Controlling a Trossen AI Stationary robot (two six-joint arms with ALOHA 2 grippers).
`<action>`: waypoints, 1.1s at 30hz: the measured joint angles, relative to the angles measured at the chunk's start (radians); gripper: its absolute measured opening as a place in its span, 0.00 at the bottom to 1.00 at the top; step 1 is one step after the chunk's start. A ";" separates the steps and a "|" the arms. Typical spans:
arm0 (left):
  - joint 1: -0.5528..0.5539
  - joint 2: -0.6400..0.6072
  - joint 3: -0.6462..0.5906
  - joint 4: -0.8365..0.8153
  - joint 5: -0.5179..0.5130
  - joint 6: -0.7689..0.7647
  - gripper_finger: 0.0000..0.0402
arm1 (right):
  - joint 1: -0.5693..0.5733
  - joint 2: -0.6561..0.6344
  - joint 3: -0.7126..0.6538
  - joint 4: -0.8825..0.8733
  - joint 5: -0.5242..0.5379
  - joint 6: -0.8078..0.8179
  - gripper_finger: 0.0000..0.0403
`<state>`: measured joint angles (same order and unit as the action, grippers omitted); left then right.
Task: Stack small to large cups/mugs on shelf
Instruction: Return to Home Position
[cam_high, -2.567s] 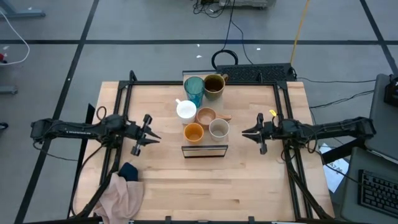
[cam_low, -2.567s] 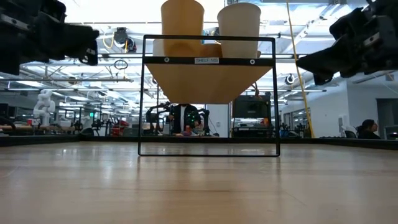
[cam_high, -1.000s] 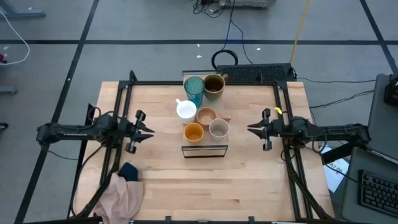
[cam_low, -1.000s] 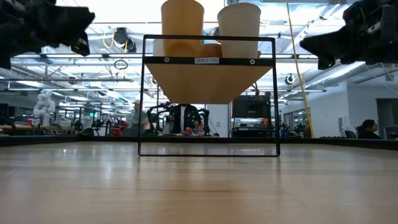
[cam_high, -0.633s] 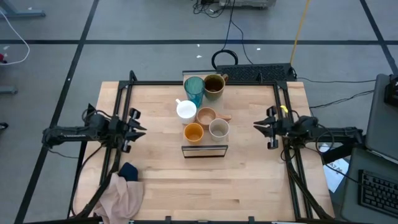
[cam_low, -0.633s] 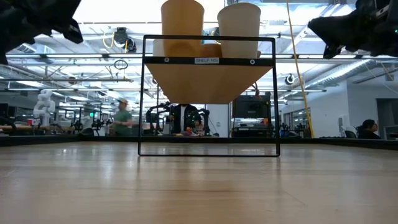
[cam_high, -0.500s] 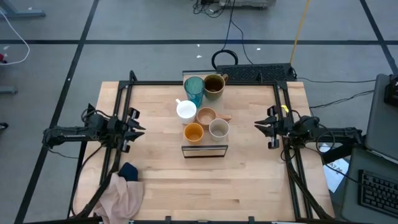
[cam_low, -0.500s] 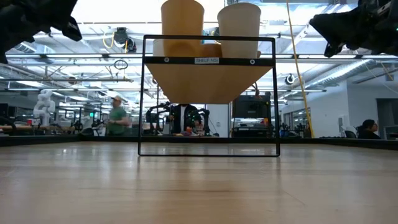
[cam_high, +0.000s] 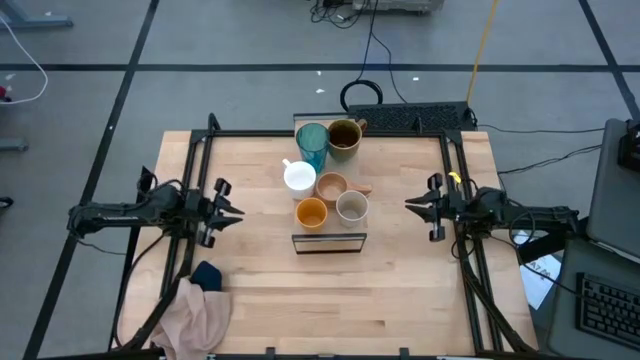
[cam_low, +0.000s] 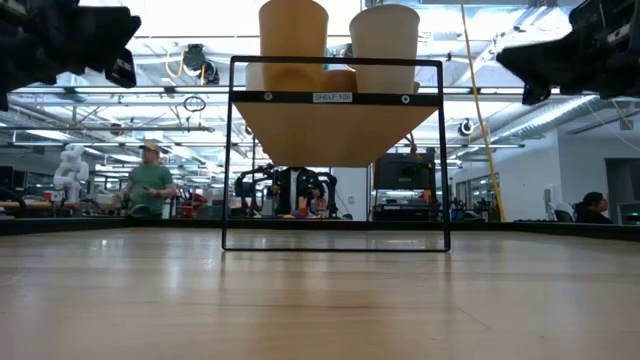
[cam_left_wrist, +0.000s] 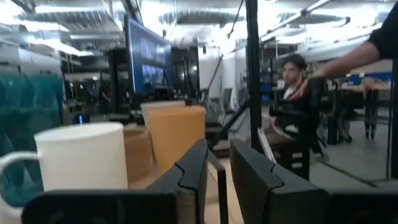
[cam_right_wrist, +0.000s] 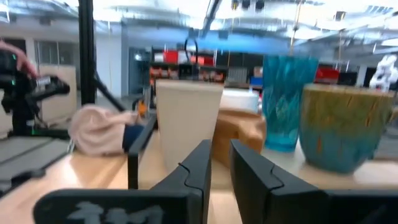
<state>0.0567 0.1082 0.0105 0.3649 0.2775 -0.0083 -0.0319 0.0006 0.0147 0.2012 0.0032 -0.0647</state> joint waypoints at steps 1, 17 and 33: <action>0.000 -0.002 0.000 -0.026 0.000 0.000 0.18 | 0.000 0.000 0.000 -0.020 0.000 0.000 0.12; 0.040 -0.096 0.000 -0.234 -0.026 0.001 0.18 | 0.000 0.010 0.000 -0.158 -0.003 0.000 0.12; 0.070 -0.084 0.000 -0.329 -0.110 0.000 0.18 | 0.000 0.014 0.000 -0.167 -0.004 0.000 0.12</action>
<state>0.1265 0.0243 0.0109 0.0354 0.1670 -0.0082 -0.0322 0.0143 0.0151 0.0341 -0.0010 -0.0647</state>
